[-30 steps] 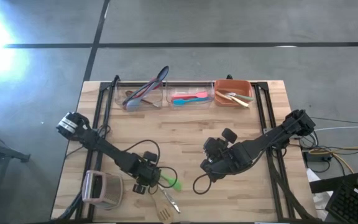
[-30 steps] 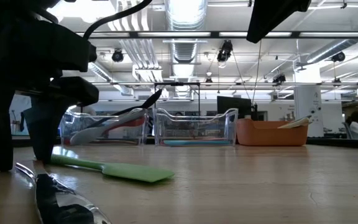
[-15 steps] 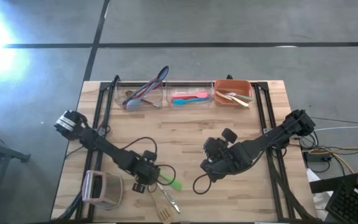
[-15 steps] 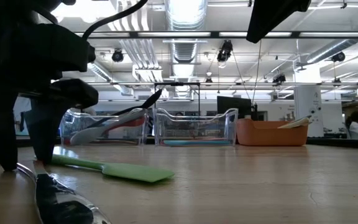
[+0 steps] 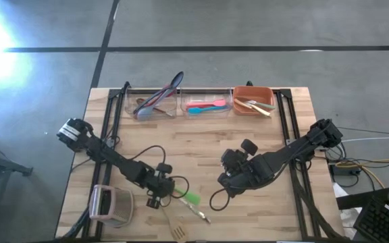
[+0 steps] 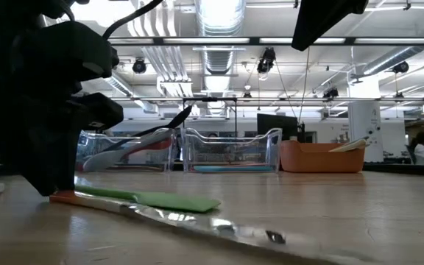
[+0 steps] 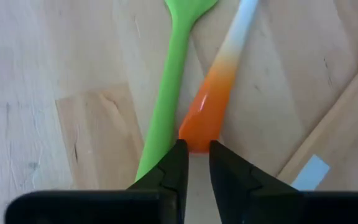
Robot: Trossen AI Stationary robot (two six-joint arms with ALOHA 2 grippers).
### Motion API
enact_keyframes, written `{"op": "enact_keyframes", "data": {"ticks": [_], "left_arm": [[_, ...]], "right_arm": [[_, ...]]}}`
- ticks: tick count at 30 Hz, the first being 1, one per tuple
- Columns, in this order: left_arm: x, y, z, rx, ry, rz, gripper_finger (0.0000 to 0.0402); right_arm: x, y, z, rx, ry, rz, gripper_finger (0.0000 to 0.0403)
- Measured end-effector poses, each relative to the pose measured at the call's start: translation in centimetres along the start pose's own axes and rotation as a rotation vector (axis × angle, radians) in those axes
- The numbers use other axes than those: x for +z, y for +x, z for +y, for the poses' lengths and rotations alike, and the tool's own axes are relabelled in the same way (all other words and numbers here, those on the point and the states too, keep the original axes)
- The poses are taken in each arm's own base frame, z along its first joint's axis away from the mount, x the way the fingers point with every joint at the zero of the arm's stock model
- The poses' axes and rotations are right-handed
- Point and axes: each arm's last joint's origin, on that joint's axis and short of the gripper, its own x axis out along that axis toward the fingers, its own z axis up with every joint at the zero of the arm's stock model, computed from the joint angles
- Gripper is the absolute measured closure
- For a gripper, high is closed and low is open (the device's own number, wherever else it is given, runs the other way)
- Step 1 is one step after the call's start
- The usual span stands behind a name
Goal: Pick & Place Kitchen Items
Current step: Put the orange knife into the orange bin
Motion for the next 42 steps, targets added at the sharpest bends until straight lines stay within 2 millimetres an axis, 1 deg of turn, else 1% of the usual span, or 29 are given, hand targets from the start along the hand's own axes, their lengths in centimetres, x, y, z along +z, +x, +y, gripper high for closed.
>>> {"op": "enact_keyframes", "data": {"ticks": [8, 12, 16, 20, 24, 27, 31, 37, 42], "left_arm": [[0.1, 0.0, 0.1, -0.003, 0.002, 0.007, 0.0383], [0.8, -0.5, 0.0, -0.006, 0.001, 0.014, 0.0380], [2.2, -1.6, -0.4, -0.008, 0.007, 0.038, 0.0345], [3.8, -2.9, -0.9, 0.000, 0.048, 0.044, 0.0288], [4.7, -3.4, -1.5, -0.035, 0.075, 0.021, 0.0235], [5.1, -3.6, -1.7, -0.043, 0.077, -0.001, 0.0206], [5.1, -3.6, -1.6, -0.039, 0.070, -0.007, 0.0190], [5.4, -3.5, -1.6, -0.050, 0.067, -0.026, 0.0188], [5.6, -2.3, -2.0, -0.081, 0.069, -0.036, 0.0188]], "right_arm": [[0.0, 0.0, 0.0, 0.001, 0.001, -0.001, 0.0321], [0.0, 0.0, 0.0, 0.001, 0.001, -0.001, 0.0321], [0.0, 0.0, 0.0, 0.001, 0.001, 0.000, 0.0321], [0.0, 0.0, 0.0, 0.001, 0.001, 0.000, 0.0321], [0.0, 0.0, 0.0, 0.001, 0.000, 0.000, 0.0321], [0.0, 0.0, 0.0, 0.001, 0.000, 0.001, 0.0321], [0.0, 0.0, 0.0, 0.001, -0.002, 0.001, 0.0321], [0.0, 0.0, 0.0, 0.001, 0.000, 0.001, 0.0321], [0.0, 0.0, 0.0, 0.002, 0.000, 0.001, 0.0321]]}}
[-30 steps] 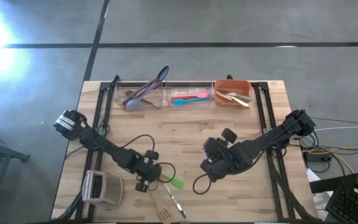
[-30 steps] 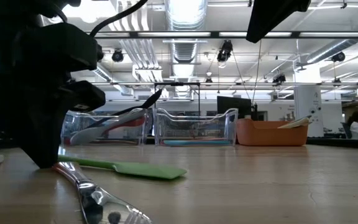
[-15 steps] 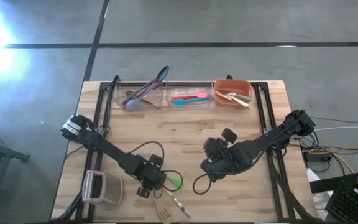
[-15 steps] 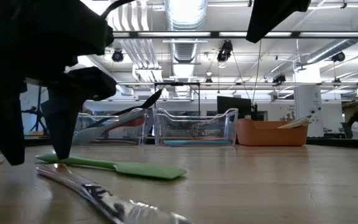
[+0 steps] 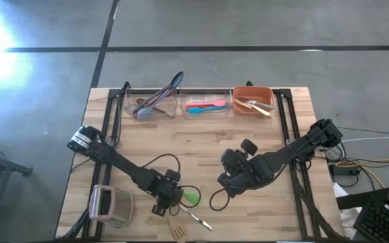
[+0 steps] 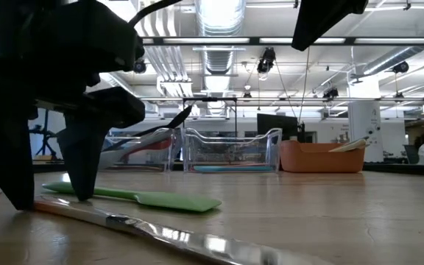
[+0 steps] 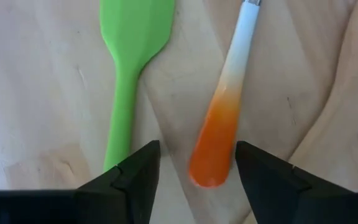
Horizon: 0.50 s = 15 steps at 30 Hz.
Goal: Pick & Place Kitchen Items
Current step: Put the orange knife into the orange bin
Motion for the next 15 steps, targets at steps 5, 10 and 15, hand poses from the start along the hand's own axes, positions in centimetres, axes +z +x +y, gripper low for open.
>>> {"op": "enact_keyframes", "data": {"ticks": [5, 10, 15], "left_arm": [[-0.2, 1.1, -0.1, 0.006, -0.039, 0.024, 0.0188], [-0.5, 1.8, -0.8, 0.042, -0.047, 0.036, 0.0192], [-1.1, 2.8, -1.6, 0.086, -0.020, 0.060, 0.0201]], "right_arm": [[0.0, 0.0, 0.0, 0.002, -0.001, 0.004, 0.0321], [0.0, 0.0, 0.0, 0.002, -0.004, 0.006, 0.0321], [0.0, 0.0, 0.0, 0.002, -0.004, 0.006, 0.0321]]}}
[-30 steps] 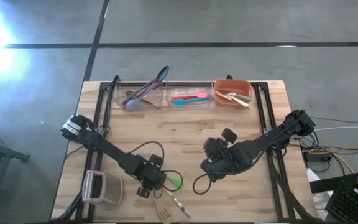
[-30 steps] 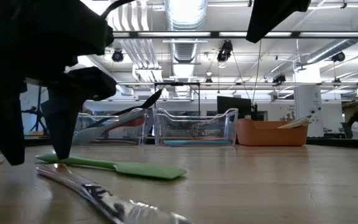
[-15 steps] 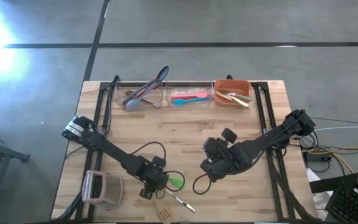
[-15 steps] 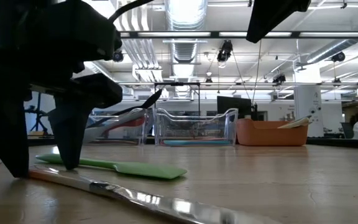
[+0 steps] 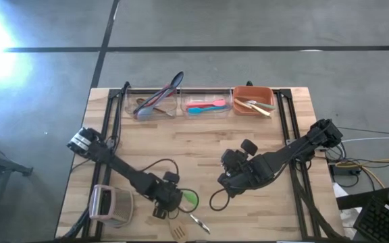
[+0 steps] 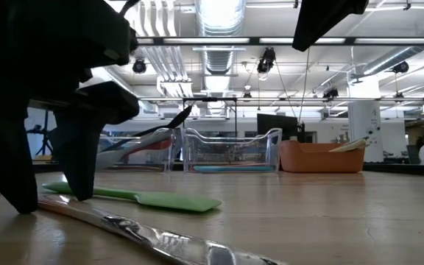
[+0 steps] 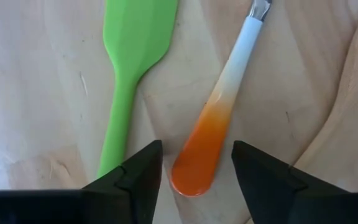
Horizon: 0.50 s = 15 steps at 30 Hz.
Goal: Pick & Place Kitchen Items
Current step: Put the orange knife into the orange bin
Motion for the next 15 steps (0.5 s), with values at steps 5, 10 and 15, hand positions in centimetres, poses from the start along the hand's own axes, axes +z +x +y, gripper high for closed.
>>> {"op": "enact_keyframes", "data": {"ticks": [5, 10, 15], "left_arm": [[-0.7, 1.5, -0.4, 0.036, 0.007, 0.041, 0.0205], [-0.8, 1.5, -0.4, -0.001, 0.011, 0.054, 0.0206], [-0.7, 0.7, -0.2, -0.032, 0.031, 0.045, 0.0207]], "right_arm": [[0.0, 0.0, 0.0, -0.001, -0.001, 0.001, 0.0321], [0.0, 0.0, 0.0, -0.001, -0.001, 0.001, 0.0321], [0.0, 0.0, 0.0, 0.000, 0.002, 0.000, 0.0321]]}}
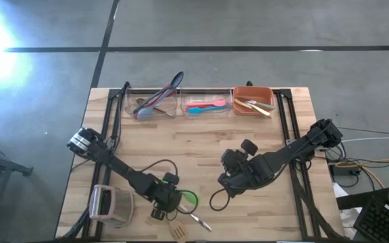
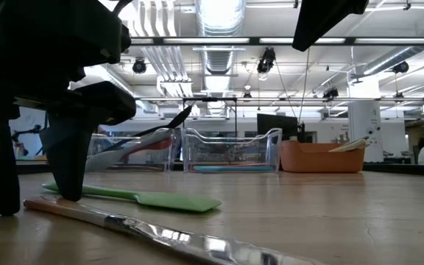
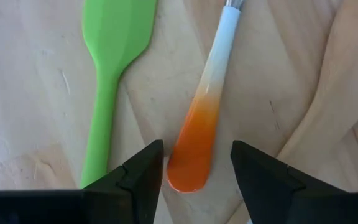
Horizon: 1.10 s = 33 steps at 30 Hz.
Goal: Pick & Place Kitchen Items
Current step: Put the orange knife into the orange bin
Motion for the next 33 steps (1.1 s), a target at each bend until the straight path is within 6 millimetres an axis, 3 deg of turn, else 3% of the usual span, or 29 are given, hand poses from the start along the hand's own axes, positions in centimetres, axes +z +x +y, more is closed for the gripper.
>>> {"op": "enact_keyframes", "data": {"ticks": [13, 27, 33], "left_arm": [[-0.01, 0.04, 0.28, 0.007, -0.028, 0.000, 0.0217], [0.00, 0.05, 0.35, 0.014, -0.031, -0.002, 0.0315], [0.02, 0.05, 0.35, 0.016, -0.031, -0.004, 0.0320]], "right_arm": [[0.00, 0.00, 0.00, 0.000, -0.002, -0.001, 0.0321], [0.01, 0.00, 0.00, 0.000, -0.002, -0.002, 0.0321], [0.01, 0.00, 0.01, 0.000, -0.002, -0.002, 0.0321]]}}
